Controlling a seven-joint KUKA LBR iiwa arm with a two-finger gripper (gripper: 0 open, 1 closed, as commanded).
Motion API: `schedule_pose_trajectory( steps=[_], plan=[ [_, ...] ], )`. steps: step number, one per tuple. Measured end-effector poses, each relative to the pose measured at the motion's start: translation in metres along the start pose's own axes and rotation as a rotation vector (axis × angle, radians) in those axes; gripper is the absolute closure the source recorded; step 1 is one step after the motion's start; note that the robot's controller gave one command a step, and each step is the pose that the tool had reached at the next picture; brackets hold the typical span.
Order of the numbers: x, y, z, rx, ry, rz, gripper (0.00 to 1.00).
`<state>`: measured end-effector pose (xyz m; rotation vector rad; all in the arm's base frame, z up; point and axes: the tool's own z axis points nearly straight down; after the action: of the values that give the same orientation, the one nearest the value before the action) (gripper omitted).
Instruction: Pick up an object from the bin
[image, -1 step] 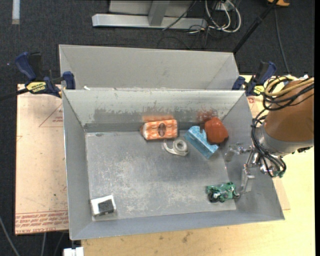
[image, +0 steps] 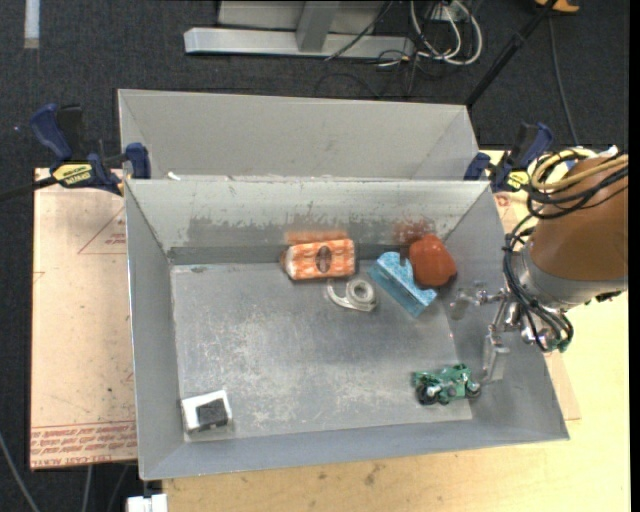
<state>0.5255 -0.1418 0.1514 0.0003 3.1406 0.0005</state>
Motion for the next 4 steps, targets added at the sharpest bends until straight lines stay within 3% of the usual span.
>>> schedule_pose_trajectory(
  steps=[1,2,3,4],
  plan=[
    [0.015,0.013,0.006,0.001,-0.002,-0.189,0.00],
    [0.027,0.011,0.008,-0.002,0.001,-0.369,0.00],
    [0.035,0.035,0.040,0.001,-0.002,-0.175,0.00],
    [0.013,0.040,0.021,0.000,-0.002,-0.190,1.00]
  ],
)
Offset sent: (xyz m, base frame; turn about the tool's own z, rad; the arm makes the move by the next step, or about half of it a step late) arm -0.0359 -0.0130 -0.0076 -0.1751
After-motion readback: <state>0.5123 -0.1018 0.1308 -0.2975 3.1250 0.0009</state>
